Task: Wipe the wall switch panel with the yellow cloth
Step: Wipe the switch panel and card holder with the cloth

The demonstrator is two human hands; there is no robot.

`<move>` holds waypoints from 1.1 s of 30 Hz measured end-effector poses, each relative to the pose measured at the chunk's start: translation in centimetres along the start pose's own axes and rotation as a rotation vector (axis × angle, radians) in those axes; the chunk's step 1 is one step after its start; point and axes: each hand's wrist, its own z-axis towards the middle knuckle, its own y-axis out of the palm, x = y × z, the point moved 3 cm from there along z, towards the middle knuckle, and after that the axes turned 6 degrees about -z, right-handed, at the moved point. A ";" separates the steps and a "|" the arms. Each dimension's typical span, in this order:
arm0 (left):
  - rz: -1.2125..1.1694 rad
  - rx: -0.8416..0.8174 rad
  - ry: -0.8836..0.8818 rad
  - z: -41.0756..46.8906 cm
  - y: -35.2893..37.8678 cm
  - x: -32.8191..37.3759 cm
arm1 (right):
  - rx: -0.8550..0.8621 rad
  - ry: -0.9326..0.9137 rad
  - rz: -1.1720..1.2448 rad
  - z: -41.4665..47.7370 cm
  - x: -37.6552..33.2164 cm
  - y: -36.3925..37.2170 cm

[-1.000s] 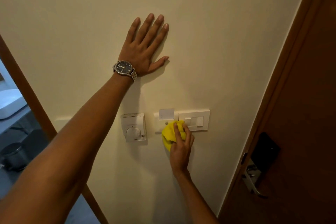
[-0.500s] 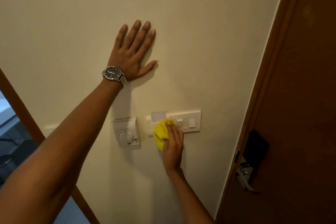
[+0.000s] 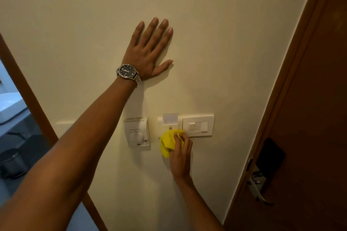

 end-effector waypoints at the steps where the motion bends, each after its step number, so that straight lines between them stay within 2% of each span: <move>1: -0.002 -0.002 0.000 -0.1 -0.1 -0.1 | -0.005 -0.006 -0.012 -0.7 0.4 0.3; 7: -0.005 -0.007 0.004 0.2 0.0 -0.2 | 0.179 0.009 0.054 3.0 -1.8 -0.5; 12: 0.000 -0.028 0.002 0.1 -0.3 0.0 | 0.079 -0.116 -0.029 0.3 -1.5 2.2; 16: -0.002 -0.039 -0.001 0.3 -0.7 0.1 | 0.028 -0.081 -0.043 -1.4 -1.1 3.3; 23: 0.008 -0.033 0.004 0.3 -0.6 0.0 | 0.072 0.032 -0.017 0.8 -3.0 3.3; 26: -0.002 -0.055 -0.004 0.1 -0.8 0.2 | -0.066 0.049 -0.120 -2.7 -1.7 4.5; 28: -0.014 -0.050 0.004 0.2 -0.9 0.0 | -0.109 0.096 -0.091 -2.8 -1.3 4.9; 33: -0.003 -0.058 0.000 0.3 -0.8 -0.2 | 0.070 0.151 0.134 0.7 -4.6 3.6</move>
